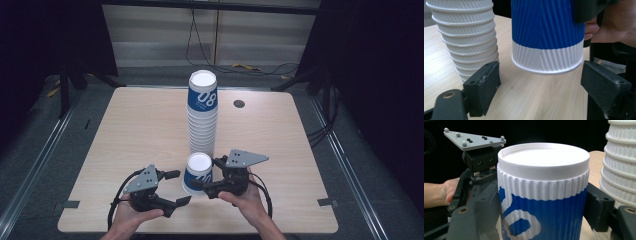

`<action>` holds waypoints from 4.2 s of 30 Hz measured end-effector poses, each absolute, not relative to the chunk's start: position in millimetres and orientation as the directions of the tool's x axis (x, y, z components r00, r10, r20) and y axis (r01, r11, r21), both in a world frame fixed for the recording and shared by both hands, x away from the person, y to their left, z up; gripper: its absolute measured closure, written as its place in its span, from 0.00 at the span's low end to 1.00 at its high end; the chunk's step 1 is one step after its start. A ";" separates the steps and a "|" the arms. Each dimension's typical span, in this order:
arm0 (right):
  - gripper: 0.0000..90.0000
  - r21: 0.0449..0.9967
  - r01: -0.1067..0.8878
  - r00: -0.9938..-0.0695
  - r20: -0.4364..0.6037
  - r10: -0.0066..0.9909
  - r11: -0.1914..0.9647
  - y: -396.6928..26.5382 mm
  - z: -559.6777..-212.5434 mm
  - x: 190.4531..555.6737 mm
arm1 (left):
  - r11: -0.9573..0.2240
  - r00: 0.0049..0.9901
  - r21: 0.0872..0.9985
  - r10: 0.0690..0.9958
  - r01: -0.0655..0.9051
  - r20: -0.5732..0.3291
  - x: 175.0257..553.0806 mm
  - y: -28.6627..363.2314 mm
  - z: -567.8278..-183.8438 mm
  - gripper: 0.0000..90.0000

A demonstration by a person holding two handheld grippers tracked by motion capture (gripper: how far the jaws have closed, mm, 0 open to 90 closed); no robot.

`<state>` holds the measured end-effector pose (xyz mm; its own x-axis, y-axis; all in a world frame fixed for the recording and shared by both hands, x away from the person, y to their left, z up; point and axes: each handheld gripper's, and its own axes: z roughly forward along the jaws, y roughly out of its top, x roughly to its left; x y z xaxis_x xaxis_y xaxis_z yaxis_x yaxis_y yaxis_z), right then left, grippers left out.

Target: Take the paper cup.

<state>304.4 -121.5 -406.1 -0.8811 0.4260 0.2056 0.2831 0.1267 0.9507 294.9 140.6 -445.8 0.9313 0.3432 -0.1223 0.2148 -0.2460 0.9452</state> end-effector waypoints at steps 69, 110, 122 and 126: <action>0.18 0.925 0.366 -0.875 0.307 0.374 0.098 -93.9 -426.9 301.5 | -0.288 0.943 0.926 0.292 0.246 -0.160 296.6 139.2 -453.0 0.20; 0.15 0.892 0.382 -0.874 0.263 0.408 0.243 -118.1 -418.4 309.7 | -0.348 0.923 0.887 0.340 0.304 -0.184 312.6 159.9 -449.9 0.20; 0.15 0.871 0.387 -0.881 0.251 0.401 0.304 -121.1 -418.8 313.8 | -0.466 0.936 0.837 0.323 0.288 -0.142 311.8 159.5 -444.1 0.20; 0.15 0.863 0.378 -0.890 0.238 0.390 0.334 -121.5 -417.6 314.4 | -0.515 0.943 0.817 0.317 0.261 -0.101 311.2 157.9 -441.2 0.20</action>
<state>314.4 -121.5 -417.6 -0.8896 0.3896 0.2384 0.3778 0.3344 0.8634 311.2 157.9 -441.2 0.9429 0.3172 -0.1014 0.2610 -0.5148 0.8166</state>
